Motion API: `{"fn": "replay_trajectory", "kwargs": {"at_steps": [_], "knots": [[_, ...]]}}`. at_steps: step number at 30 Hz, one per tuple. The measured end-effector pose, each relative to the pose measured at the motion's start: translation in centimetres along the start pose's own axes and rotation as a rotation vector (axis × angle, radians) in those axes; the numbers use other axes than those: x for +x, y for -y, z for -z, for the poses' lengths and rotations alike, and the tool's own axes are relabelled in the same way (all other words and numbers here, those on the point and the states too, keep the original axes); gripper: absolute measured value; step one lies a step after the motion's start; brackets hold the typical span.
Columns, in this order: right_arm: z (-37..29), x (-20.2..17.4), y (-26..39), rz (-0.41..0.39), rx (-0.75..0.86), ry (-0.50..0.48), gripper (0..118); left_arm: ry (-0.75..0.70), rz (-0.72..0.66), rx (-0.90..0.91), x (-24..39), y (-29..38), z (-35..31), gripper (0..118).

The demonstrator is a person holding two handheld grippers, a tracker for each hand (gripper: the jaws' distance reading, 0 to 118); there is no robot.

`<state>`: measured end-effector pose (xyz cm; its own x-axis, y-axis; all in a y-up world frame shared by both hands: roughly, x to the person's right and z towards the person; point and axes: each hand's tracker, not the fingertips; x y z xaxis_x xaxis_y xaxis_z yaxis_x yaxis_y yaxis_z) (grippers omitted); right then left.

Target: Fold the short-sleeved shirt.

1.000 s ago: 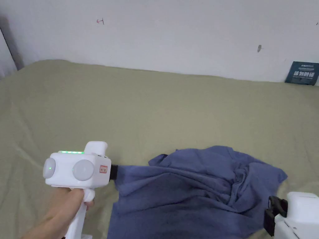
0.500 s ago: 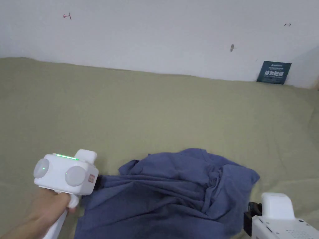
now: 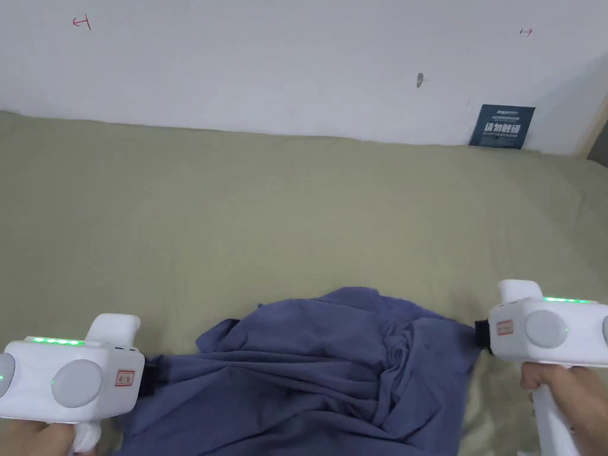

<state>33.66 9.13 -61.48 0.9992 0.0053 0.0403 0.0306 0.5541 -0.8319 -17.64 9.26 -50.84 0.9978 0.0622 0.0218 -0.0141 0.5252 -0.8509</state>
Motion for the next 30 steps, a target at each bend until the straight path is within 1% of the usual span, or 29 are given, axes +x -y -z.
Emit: {"fn": "replay_trajectory", "kwargs": {"at_steps": [1,2,3,4,5,6,7,10,12,13,14,15,16,17,18,19,20,22,23,24,25,30], "knots": [[0.6,0.3,-0.2,0.025,-0.008,0.001,1,0.004,-0.003,0.002,-0.1,0.0,0.0,3],[1.2,0.7,-0.2,0.044,-0.008,-0.006,15,0.009,-0.010,0.004,-0.1,0.1,0.0,3],[1.7,0.9,-0.3,0.042,0.001,0.003,44,0.013,-0.013,0.003,-0.3,-0.1,0.4,3],[2.2,1.1,-0.3,0.044,-0.005,0.017,83,0.017,-0.016,0.001,-0.4,-0.1,0.5,3],[2.7,1.3,-0.2,0.041,-0.032,0.028,115,0.022,-0.019,0.001,-0.5,-0.2,0.6,3],[2.8,1.4,0.0,0.030,-0.035,0.010,117,0.027,-0.023,0.001,-0.6,-0.1,0.6,3],[2.9,1.5,0.2,0.021,-0.043,-0.003,113,0.032,-0.028,0.001,-0.6,-0.2,0.9,3],[2.2,0.7,0.9,0.013,-0.016,0.015,112,0.042,-0.047,0.004,-0.8,-0.2,1.1,3],[1.9,0.1,1.1,-0.025,-0.002,0.036,110,0.045,-0.055,0.004,-0.8,-0.2,1.2,3],[1.7,-0.1,1.1,-0.035,0.002,0.032,106,0.045,-0.057,0.004,-0.8,-0.2,1.3,3],[1.5,-0.4,1.0,-0.053,0.004,0.030,97,0.044,-0.057,0.004,-0.8,-0.3,1.3,3],[1.1,-0.8,0.9,-0.073,0.012,0.008,83,0.043,-0.057,0.004,-0.7,-0.2,1.4,3],[0.7,-1.3,0.7,-0.092,0.015,-0.024,61,0.041,-0.057,0.003,-0.6,-0.2,1.5,3],[0.2,-1.8,0.6,-0.098,0.018,-0.050,22,0.039,-0.056,0.003,-0.5,-0.3,1.5,3],[-0.3,-2.3,0.5,-0.105,0.031,-0.062,3,0.037,-0.054,0.003,-0.5,-0.3,1.6,3],[-0.8,-2.9,0.5,-0.120,0.067,0.050,3,0.035,-0.054,0.004,-0.5,-0.2,1.6,3],[0.0,-2.4,0.1,-0.105,0.041,-0.002,3,0.034,-0.052,0.006,-0.4,-0.2,1.5,3],[-0.5,-1.5,0.0,-0.058,0.022,-0.006,3,0.034,-0.050,0.004,-0.5,-0.3,1.4,3],[-1.3,-0.9,0.0,0.007,0.031,-0.041,3,0.038,-0.051,0.004,-0.6,-0.4,1.1,3],[-2.3,-0.4,-0.2,0.050,0.047,-0.054,3,0.040,-0.053,0.001,-0.7,-0.5,0.6,3],[-3.2,-0.1,-0.3,0.073,0.065,-0.060,3,0.033,-0.057,-0.003,-0.7,-0.6,0.2,3],[-8.2,1.5,-0.1,0.048,0.109,-0.046,3,0.024,-0.086,0.055,-1.7,-0.6,-4.4,3]]}}
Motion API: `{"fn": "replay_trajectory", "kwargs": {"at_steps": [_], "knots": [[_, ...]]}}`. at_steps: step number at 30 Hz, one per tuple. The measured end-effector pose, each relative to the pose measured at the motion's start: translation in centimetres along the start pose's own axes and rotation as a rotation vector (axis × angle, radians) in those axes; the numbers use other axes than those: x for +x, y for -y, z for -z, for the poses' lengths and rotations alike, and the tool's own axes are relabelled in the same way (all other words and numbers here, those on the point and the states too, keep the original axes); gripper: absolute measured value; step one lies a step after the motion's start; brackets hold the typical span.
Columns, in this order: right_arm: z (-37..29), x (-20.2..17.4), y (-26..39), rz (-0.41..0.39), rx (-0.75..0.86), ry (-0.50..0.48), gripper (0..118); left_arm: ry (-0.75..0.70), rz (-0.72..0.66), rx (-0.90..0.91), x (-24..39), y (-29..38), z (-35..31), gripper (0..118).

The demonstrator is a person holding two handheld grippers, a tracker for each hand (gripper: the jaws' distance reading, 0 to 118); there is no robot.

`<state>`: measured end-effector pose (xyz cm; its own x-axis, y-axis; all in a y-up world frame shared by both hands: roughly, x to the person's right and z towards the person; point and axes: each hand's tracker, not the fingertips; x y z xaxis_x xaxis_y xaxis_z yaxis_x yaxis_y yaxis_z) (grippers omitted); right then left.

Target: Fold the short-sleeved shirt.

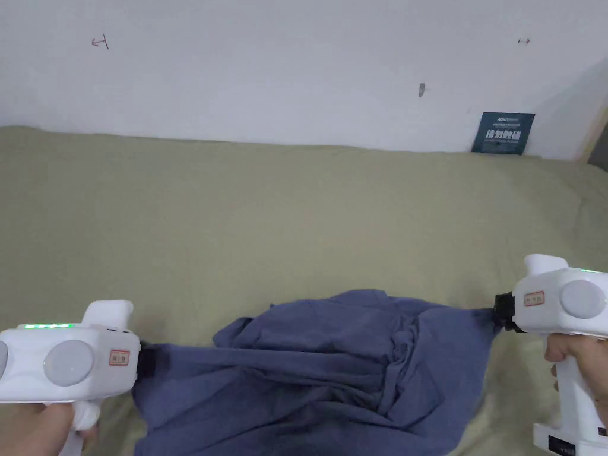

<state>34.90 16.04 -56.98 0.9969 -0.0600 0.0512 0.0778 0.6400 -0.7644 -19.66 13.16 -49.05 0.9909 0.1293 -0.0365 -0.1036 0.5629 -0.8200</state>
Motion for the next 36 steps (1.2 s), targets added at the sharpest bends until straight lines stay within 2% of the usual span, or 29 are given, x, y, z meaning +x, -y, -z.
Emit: {"fn": "replay_trajectory", "kwargs": {"at_steps": [3,7,18,24,29,36], "knots": [[-3.1,-0.1,-0.2,-0.004,0.034,-0.005,3,-0.042,0.029,0.042,-0.2,-0.3,-3.2,3],[-7.4,-0.6,-0.7,-0.057,0.124,0.043,3,-0.083,0.024,0.107,-0.7,-1.2,-7.5,3],[-22.2,-1.6,-4.5,-0.058,0.384,0.065,3,-0.216,0.006,0.388,-1.2,-6.6,-23.1,3],[-27.9,-2.3,-7.6,-0.078,0.494,0.130,3,-0.271,0.014,0.479,-0.8,-10.0,-29.8,3],[-29.5,-2.9,-10.5,-0.095,0.532,0.166,3,-0.332,0.030,0.519,0.2,-13.1,-31.6,3],[-28.5,-3.3,-15.6,-0.071,0.568,0.204,3,-0.372,0.006,0.543,0.4,-18.1,-30.7,3]]}}
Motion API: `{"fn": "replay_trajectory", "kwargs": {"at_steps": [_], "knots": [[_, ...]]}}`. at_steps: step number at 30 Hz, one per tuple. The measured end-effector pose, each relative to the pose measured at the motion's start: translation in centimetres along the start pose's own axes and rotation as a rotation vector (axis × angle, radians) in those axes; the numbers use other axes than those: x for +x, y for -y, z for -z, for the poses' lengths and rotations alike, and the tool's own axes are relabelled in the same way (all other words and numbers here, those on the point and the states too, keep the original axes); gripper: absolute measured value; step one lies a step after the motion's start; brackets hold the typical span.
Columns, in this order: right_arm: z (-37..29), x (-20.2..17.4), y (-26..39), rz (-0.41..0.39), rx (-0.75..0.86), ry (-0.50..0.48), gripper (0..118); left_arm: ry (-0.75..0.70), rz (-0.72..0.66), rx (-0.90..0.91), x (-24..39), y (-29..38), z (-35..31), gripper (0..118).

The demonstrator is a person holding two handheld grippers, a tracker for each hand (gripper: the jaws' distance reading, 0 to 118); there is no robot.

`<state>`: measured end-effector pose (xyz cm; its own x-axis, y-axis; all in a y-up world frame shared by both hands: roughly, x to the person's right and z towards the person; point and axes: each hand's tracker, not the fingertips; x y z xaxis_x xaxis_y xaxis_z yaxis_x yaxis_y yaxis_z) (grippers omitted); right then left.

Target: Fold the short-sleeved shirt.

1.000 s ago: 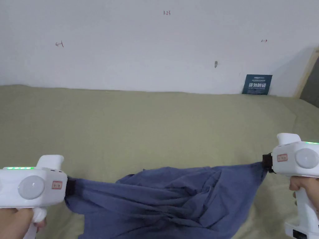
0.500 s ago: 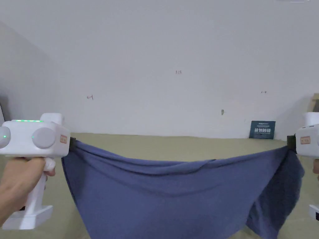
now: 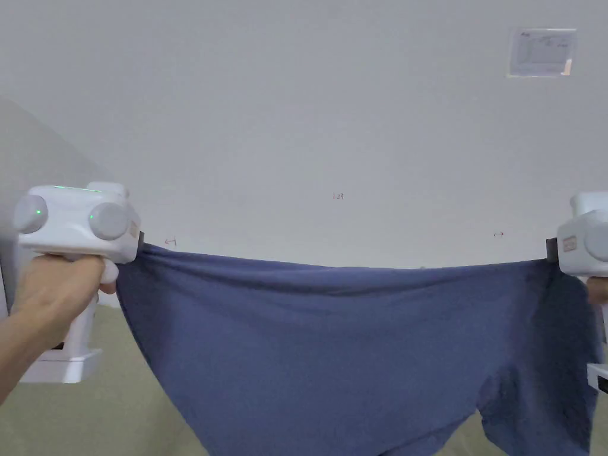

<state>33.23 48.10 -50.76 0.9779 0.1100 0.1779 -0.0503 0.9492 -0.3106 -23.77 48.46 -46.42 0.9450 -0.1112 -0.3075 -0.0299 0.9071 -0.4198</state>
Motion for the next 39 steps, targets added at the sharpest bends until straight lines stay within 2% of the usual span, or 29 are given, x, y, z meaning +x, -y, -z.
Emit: {"fn": "replay_trajectory", "kwargs": {"at_steps": [12,17,22,28,31,39], "knots": [[10.5,-3.4,-5.9,-0.017,0.049,0.044,3,-0.054,-0.019,0.057,3.2,-7.5,11.5,3],[14.8,-5.2,-5.5,-0.017,0.054,0.054,3,-0.085,-0.024,0.057,4.8,-7.7,16.7,3],[18.8,-6.6,-1.4,-0.020,0.009,0.047,3,-0.081,-0.016,0.009,6.0,-4.1,21.6,3],[22.0,-7.8,7.1,-0.038,-0.076,0.037,3,-0.019,0.030,-0.118,7.6,4.6,25.9,3],[22.8,-8.0,11.6,-0.042,-0.149,0.030,3,-0.021,0.109,-0.168,8.7,9.4,25.8,3],[19.0,-6.3,18.4,-0.057,-0.240,-0.006,3,0.034,0.080,-0.235,7.3,16.6,21.9,3]]}}
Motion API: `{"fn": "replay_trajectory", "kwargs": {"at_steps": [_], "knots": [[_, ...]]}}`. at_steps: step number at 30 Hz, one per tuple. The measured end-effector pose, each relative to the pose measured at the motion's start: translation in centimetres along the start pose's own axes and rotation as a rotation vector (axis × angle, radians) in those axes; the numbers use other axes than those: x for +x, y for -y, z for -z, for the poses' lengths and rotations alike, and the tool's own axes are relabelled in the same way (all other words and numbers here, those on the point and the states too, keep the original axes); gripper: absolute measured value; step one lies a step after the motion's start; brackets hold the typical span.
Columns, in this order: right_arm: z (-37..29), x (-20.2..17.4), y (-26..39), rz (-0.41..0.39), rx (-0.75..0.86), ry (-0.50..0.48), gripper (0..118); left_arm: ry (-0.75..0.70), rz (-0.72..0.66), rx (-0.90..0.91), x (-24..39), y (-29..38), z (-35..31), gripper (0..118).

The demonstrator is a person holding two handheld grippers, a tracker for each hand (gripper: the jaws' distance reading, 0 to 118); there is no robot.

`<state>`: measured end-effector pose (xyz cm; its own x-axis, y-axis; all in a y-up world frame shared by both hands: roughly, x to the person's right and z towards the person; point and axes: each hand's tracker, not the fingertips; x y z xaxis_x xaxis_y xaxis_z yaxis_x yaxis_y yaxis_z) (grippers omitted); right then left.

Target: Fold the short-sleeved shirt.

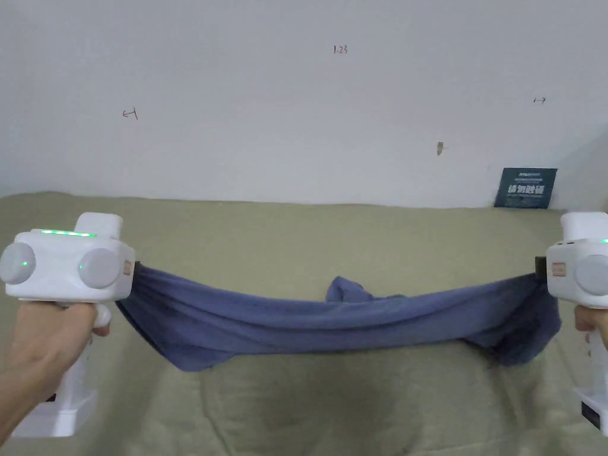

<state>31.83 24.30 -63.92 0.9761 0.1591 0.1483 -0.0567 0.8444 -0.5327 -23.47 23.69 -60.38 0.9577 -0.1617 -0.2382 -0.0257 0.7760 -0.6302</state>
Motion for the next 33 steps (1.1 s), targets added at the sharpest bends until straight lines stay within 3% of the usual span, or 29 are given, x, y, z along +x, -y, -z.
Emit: {"fn": "replay_trajectory", "kwargs": {"at_steps": [10,20,27,30,33], "knots": [[-12.1,4.5,8.0,0.073,-0.031,-0.044,3,0.072,-0.011,-0.035,-3.4,8.4,-10.0,3],[-23.5,8.2,20.6,0.064,-0.108,-0.098,3,0.146,-0.045,-0.113,-7.7,20.5,-18.8,3],[-22.1,7.8,27.2,0.046,-0.221,-0.113,3,0.161,-0.026,-0.197,-7.1,25.6,-17.8,3],[-20.8,7.2,28.3,0.004,-0.263,-0.105,3,0.139,0.002,-0.216,-6.5,26.8,-17.1,3],[-19.9,7.5,28.6,0.015,-0.286,-0.095,3,0.140,-0.016,-0.229,-6.8,27.1,-16.8,3]]}}
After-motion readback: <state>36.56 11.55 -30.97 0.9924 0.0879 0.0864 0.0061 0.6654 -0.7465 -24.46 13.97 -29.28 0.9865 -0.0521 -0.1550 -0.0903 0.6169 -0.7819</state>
